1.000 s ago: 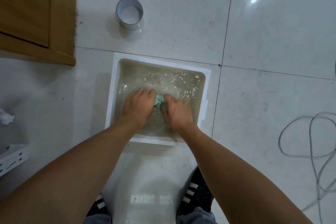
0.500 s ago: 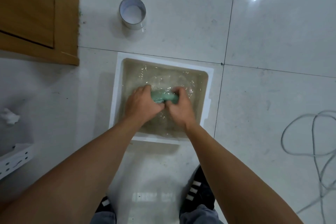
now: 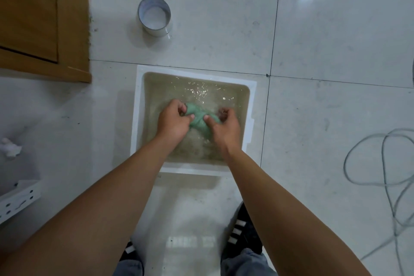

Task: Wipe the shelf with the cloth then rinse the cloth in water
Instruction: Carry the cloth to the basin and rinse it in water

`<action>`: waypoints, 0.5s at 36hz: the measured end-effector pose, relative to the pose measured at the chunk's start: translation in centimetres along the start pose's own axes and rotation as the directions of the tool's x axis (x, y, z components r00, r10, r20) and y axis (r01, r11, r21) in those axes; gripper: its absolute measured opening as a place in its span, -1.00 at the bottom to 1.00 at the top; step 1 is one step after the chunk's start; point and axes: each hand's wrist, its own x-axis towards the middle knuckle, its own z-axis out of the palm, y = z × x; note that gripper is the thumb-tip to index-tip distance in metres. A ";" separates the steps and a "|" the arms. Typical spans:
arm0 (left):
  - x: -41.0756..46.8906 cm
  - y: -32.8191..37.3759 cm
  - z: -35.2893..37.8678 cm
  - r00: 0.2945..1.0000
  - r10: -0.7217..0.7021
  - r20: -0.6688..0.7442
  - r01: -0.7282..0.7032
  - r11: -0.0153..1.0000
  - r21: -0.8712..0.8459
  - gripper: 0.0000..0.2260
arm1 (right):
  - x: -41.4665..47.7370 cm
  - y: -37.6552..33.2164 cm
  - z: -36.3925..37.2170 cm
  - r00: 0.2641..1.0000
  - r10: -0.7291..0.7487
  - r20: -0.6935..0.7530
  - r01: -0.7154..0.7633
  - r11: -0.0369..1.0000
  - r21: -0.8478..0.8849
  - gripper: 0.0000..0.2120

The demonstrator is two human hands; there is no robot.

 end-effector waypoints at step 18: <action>-1.3 -0.6 -0.2 0.981 0.138 -0.138 -0.142 0.990 -0.018 -0.78 | -0.2 0.0 -0.5 0.995 -0.099 0.031 0.099 0.995 -0.009 -0.81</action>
